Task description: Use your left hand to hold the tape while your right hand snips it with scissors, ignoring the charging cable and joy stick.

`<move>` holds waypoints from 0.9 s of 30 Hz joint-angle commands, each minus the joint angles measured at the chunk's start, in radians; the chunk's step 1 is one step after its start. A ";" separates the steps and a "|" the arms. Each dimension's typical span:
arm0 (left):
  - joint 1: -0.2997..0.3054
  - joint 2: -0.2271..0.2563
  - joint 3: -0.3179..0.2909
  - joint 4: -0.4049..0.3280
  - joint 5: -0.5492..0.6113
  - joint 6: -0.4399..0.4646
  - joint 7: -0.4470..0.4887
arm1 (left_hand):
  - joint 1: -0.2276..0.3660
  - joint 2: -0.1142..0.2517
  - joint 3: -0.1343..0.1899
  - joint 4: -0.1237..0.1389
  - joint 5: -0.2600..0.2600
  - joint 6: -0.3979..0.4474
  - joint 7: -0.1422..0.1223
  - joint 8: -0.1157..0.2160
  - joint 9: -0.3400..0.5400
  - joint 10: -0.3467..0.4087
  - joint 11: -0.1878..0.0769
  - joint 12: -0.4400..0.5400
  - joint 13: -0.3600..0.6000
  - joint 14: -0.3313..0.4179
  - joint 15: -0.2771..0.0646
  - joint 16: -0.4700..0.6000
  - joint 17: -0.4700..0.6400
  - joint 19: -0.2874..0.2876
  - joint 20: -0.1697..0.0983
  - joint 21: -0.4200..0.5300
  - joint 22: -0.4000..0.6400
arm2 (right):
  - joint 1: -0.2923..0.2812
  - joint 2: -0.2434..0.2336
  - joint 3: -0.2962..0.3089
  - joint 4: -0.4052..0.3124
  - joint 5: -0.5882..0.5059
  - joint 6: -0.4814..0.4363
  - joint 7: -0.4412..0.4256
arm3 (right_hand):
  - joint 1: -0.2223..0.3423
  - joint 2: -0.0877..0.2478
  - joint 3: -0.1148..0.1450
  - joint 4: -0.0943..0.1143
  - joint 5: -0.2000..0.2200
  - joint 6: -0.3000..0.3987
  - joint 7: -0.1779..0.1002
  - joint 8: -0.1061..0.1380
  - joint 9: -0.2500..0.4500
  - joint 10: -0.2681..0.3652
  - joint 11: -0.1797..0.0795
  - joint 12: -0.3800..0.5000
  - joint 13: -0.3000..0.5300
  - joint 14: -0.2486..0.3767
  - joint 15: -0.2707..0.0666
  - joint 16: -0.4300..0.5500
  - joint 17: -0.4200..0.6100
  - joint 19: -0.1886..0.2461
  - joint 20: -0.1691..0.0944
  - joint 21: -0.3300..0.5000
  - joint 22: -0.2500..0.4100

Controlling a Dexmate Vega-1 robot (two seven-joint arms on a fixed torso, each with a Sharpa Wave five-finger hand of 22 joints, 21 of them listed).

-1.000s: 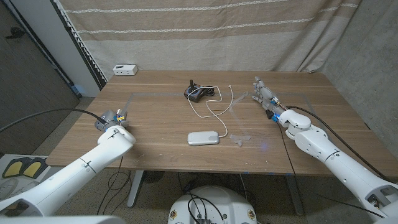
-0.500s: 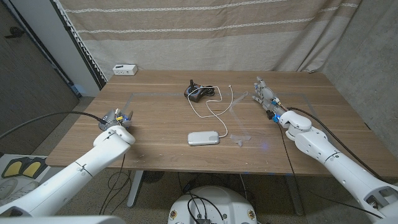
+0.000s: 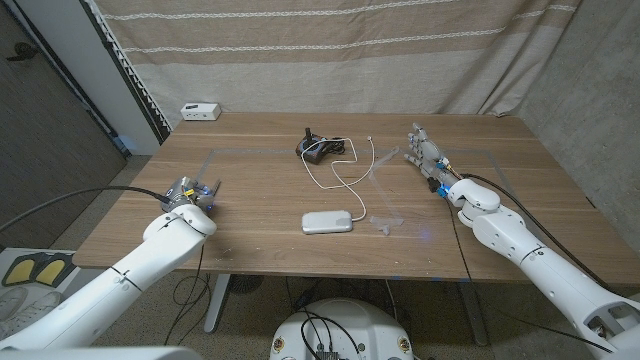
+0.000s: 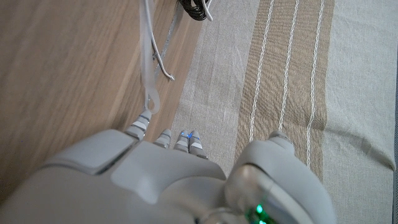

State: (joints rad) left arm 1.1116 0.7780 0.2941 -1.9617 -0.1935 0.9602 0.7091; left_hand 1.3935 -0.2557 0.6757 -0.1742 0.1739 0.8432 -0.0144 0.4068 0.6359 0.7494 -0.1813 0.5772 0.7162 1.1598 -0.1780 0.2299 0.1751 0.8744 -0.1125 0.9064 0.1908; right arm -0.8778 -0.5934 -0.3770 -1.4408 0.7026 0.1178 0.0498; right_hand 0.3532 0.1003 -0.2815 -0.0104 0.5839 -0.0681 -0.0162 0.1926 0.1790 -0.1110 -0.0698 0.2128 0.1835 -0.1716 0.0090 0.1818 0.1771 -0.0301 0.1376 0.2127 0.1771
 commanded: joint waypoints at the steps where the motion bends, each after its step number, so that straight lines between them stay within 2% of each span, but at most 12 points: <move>1: 0.039 -0.004 -0.064 -0.061 0.010 -0.040 0.045 | 0.100 0.112 0.002 0.006 0.005 0.000 0.004 0.008 0.009 0.005 0.004 0.003 0.001 0.037 -0.042 0.001 0.112 -0.005 -0.110 0.008 0.003 | 0.005 0.006 -0.003 -0.003 0.003 -0.001 0.002 | 0.014 0.002 -0.002 -0.005 -0.002 -0.009 0.002 0.000 0.004 -0.006 0.002 -0.003 0.005 -0.042 0.002 0.006 0.001 0.009 0.002 0.005 0.000; 19: 0.036 -0.004 -0.073 -0.107 0.037 -0.093 0.043 | 0.102 0.114 -0.001 0.009 0.005 -0.004 0.008 0.024 0.036 0.008 0.006 -0.001 -0.005 0.034 -0.041 0.001 0.120 -0.011 -0.110 0.012 0.002 | 0.035 0.020 -0.001 0.037 0.009 0.011 0.022 | 0.018 0.004 -0.001 -0.006 -0.003 -0.010 0.002 0.000 0.004 -0.006 0.000 -0.004 0.005 -0.040 0.001 0.006 0.001 0.009 -0.005 0.001 0.000; 27: 0.052 -0.030 -0.121 -0.108 0.001 -0.171 0.022 | 0.103 0.116 0.000 0.010 0.005 -0.005 0.010 0.030 0.045 0.007 0.010 -0.002 -0.006 0.032 -0.041 0.000 0.123 -0.013 -0.110 0.013 0.001 | 0.039 0.025 0.003 0.043 0.008 0.028 0.027 | 0.019 0.004 -0.001 -0.007 -0.003 -0.009 0.003 0.000 0.004 -0.006 0.001 -0.003 0.005 -0.040 0.001 0.005 0.001 0.008 -0.005 0.000 0.000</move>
State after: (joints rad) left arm 1.1509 0.7701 0.2167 -2.0586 -0.1651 0.8637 0.7529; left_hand 1.4048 -0.2372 0.6737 -0.1681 0.1746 0.8387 -0.0105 0.4292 0.6756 0.7476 -0.1762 0.5771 0.7085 1.1575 -0.1806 0.2351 0.2945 0.8655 -0.1110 0.9141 0.1888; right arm -0.8474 -0.5750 -0.3800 -1.4091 0.7079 0.1313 0.0710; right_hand 0.3586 0.1053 -0.2815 -0.0102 0.5824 -0.0681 -0.0162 0.1926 0.1790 -0.1110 -0.0697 0.2128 0.1835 -0.1717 0.0089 0.1818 0.1772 -0.0247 0.1321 0.2127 0.1771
